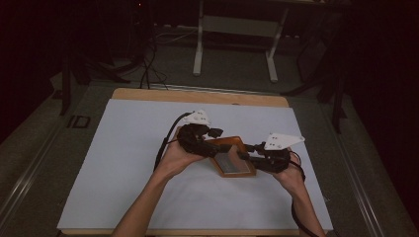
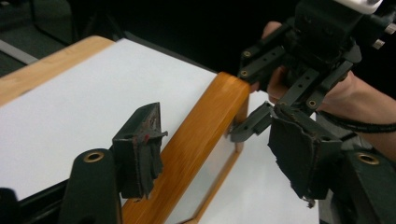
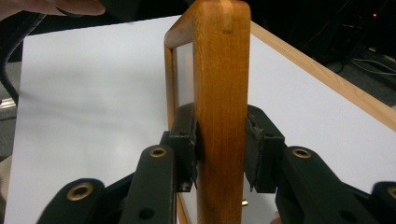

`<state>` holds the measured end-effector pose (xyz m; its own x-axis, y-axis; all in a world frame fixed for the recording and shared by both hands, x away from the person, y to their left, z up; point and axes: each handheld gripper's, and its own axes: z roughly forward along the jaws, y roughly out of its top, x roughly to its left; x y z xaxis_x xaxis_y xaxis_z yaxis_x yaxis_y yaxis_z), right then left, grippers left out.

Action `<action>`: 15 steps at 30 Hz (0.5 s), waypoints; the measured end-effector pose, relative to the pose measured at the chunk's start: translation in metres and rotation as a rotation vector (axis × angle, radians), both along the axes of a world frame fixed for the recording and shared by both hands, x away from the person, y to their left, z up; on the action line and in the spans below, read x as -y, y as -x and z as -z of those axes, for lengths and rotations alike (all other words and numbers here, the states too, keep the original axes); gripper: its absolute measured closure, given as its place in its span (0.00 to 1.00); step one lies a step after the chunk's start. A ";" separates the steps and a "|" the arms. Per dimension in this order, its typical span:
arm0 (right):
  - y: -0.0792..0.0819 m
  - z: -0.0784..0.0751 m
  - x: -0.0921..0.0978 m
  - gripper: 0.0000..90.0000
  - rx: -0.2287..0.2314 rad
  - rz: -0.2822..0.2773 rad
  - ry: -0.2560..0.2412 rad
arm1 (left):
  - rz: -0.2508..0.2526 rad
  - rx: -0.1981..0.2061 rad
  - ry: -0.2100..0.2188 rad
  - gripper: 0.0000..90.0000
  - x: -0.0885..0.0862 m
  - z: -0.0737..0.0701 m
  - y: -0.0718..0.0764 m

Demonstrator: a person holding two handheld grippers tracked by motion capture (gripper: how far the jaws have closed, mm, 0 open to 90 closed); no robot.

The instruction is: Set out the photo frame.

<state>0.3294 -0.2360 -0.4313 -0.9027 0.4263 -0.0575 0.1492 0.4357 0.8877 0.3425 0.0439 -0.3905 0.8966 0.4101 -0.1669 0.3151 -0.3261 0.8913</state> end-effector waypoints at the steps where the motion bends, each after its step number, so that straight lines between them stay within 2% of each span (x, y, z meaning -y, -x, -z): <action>1: 0.000 0.001 0.002 0.76 -0.005 0.004 -0.004 | -0.011 0.005 0.004 0.38 -0.003 0.001 0.000; 6: 0.002 0.003 0.009 0.76 -0.007 0.011 -0.009 | -0.064 0.022 0.036 0.35 -0.014 0.009 -0.003; 9: 0.003 0.004 0.012 0.76 -0.006 0.011 0.000 | -0.077 0.022 0.047 0.35 -0.016 0.017 -0.005; 15: 0.006 0.005 0.016 0.76 -0.009 0.019 0.006 | -0.088 0.031 0.023 0.33 -0.015 0.031 -0.006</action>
<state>0.3238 -0.2525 -0.4363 -0.8948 0.4434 -0.0522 0.1655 0.4381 0.8835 0.3489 0.0594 -0.4214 0.8620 0.4842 -0.1502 0.3140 -0.2774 0.9080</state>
